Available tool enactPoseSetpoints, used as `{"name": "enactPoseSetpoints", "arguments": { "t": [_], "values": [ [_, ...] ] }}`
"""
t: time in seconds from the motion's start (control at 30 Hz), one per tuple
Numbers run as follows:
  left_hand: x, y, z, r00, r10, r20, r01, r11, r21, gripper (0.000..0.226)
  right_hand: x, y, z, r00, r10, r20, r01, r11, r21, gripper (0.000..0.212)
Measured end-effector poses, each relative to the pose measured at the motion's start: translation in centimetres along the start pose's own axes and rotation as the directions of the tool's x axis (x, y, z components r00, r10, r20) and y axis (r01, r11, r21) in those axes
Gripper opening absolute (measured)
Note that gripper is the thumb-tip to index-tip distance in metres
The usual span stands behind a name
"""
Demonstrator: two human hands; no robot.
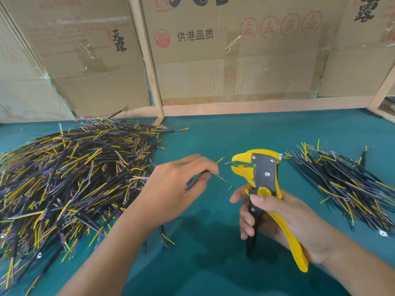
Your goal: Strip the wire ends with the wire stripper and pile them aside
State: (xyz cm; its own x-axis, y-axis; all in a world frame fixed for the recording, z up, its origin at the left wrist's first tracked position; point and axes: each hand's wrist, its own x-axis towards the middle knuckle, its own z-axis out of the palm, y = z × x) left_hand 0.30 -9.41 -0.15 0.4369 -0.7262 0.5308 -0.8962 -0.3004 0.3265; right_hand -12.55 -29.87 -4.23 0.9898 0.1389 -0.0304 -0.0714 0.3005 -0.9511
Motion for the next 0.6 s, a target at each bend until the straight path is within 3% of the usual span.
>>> {"name": "enactPoseSetpoints", "arguments": {
  "t": [0.6],
  "values": [
    [-0.07,-0.33,0.22,1.000,-0.013,-0.001,0.012,0.995,-0.101,0.017,-0.11,-0.12,0.50,1.000,-0.011,-0.030,0.011,1.000,0.008,0.043]
  ]
}}
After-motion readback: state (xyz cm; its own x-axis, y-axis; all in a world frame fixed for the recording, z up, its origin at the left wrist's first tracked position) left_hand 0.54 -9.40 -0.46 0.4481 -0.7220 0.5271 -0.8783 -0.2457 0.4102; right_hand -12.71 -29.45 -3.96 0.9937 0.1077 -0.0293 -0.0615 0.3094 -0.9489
